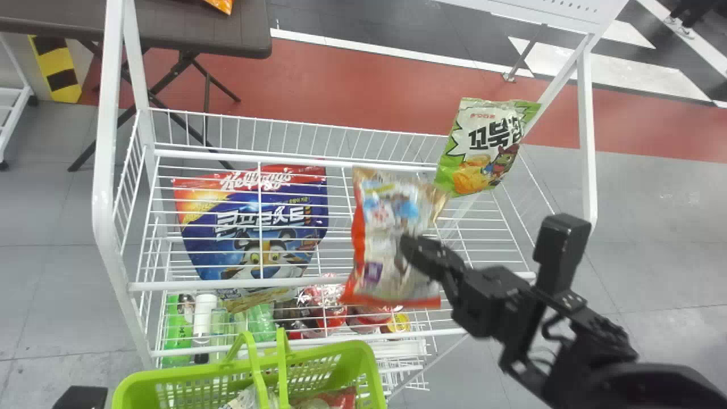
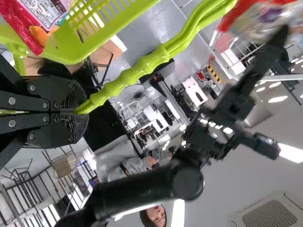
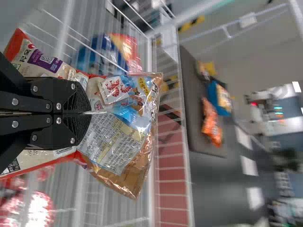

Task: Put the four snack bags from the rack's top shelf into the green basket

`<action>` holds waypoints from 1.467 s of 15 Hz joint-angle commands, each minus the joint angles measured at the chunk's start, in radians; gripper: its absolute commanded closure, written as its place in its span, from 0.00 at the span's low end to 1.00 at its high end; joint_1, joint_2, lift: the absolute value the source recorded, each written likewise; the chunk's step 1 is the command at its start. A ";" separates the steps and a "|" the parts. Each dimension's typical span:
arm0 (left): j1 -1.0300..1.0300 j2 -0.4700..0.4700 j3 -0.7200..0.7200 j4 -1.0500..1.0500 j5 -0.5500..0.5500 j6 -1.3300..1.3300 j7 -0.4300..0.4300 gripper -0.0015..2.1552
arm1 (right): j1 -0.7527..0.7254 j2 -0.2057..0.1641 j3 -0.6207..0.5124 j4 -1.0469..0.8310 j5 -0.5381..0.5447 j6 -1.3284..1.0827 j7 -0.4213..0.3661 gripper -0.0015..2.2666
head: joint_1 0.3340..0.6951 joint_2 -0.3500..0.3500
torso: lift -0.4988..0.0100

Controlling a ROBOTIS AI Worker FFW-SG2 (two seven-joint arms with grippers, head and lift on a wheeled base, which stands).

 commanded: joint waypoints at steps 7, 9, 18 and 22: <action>0.015 -0.004 -0.026 -0.001 -0.002 -0.030 0.017 0.72 | 0.094 -0.047 0.065 -0.122 0.036 0.562 0.143 0.93 | 1.00 0.00 | 0.98; 0.016 -0.004 -0.029 -0.003 -0.003 -0.030 0.019 0.72 | 0.104 -0.076 0.151 -0.070 0.070 0.562 0.142 0.93 | 1.00 0.00 | 0.98; 0.025 -0.003 -0.029 -0.009 -0.005 -0.036 0.019 0.72 | 0.102 -0.085 0.203 -0.028 0.127 0.345 0.094 0.02 | 1.00 0.00 | 0.98; 0.033 -0.003 -0.028 -0.015 -0.005 -0.048 0.017 0.72 | 0.091 -0.059 0.195 0.062 0.111 -0.130 -0.012 0.02 | 1.00 0.00 | 0.98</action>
